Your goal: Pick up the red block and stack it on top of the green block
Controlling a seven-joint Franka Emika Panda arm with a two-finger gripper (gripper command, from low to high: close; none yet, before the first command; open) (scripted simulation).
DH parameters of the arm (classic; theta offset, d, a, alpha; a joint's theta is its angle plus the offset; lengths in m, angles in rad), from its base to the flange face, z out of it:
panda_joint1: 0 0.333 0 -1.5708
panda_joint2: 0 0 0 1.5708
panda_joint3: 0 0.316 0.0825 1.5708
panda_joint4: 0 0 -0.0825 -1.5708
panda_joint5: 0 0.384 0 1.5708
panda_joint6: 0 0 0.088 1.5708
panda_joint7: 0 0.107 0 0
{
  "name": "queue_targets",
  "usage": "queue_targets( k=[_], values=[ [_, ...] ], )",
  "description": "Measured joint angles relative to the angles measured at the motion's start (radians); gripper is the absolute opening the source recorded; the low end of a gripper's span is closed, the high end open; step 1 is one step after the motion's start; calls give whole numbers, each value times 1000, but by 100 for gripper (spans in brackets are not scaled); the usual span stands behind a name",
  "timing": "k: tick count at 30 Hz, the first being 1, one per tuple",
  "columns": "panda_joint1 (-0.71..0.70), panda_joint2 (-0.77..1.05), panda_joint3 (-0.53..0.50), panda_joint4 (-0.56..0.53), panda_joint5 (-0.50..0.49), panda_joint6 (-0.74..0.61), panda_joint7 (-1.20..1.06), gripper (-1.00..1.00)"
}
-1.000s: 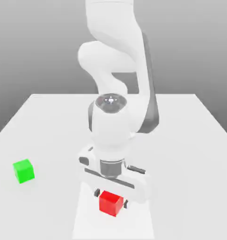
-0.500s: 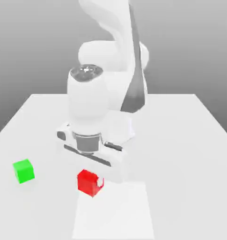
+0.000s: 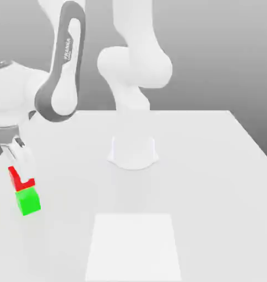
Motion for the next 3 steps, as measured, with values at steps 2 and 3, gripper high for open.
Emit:
queue_targets(
  k=[2,3],
  values=[
    [0,0,0,0,0,0,0,100],
    [0,0,0,0,0,0,0,100]
  ],
)
